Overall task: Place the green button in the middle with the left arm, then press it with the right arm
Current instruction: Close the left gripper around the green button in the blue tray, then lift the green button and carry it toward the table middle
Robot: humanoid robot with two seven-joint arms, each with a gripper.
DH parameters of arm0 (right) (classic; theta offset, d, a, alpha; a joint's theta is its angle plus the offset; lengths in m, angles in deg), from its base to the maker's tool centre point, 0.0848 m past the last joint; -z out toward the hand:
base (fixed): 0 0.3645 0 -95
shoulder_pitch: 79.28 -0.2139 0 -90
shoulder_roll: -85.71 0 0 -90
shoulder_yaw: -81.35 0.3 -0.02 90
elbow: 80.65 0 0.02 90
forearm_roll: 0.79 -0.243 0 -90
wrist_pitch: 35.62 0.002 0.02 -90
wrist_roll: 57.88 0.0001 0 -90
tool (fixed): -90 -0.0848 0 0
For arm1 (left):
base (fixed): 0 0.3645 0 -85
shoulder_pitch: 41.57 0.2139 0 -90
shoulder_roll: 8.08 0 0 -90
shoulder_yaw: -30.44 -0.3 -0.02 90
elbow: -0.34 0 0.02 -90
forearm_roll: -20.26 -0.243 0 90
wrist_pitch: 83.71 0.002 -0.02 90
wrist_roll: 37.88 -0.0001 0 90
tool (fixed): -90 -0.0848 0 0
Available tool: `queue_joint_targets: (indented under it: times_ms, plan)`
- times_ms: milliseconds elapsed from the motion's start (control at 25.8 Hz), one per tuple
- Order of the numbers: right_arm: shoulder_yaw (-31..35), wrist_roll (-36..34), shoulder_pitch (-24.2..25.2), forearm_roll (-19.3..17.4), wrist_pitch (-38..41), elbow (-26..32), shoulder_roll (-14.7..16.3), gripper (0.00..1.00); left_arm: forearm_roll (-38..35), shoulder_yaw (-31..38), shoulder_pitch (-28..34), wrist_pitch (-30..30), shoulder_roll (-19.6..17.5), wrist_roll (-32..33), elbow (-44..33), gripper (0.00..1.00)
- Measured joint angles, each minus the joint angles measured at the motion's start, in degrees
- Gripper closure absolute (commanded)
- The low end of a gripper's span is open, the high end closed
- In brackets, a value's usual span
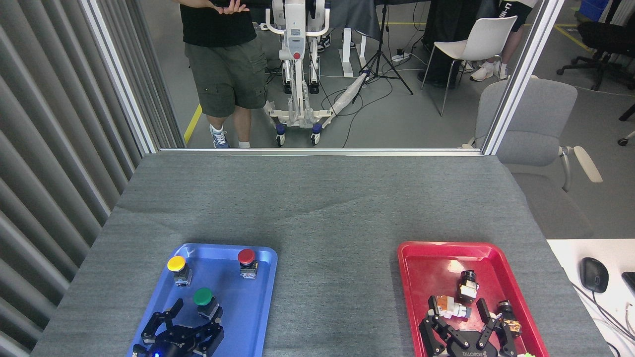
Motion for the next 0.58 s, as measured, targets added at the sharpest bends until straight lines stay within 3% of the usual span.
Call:
queue_joint_targets:
  times_ms: [116,194,310,426,543,581]
  plan:
    - [-0.02,0.01,-0.01,0.06,0.0,0.0,-0.17,0.0,0.0,-0.01,-0.3,-0.1,0.13,0.0,0.15,0.09]
    - [-0.03,0.02,0.0,0.08,0.0,0.0,-0.22,0.0,0.0,-0.08,-0.4,-0.17,0.21,0.0,0.21,0.19]
    - [-0.02,0.02,0.0,0.09,0.0,0.0,-0.24,0.0,0.0,-0.27,-0.51,-0.17,0.25,-0.01,0.22,0.46]
    - [0.03,0.02,0.01,0.09,-0.01,-0.02,-0.25,0.0,0.02,-0.4,-0.57,-0.17,0.26,-0.06,0.23,0.67]
    - [0.05,0.02,0.01,0.09,-0.02,-0.11,-0.25,0.0,0.03,-0.53,-0.43,-1.0,0.12,-0.16,0.03,0.98]
    - [0.05,0.02,0.0,0.09,-0.02,-0.14,-0.25,0.0,0.03,-0.55,-0.36,-1.95,-0.01,-0.22,-0.03,1.0]
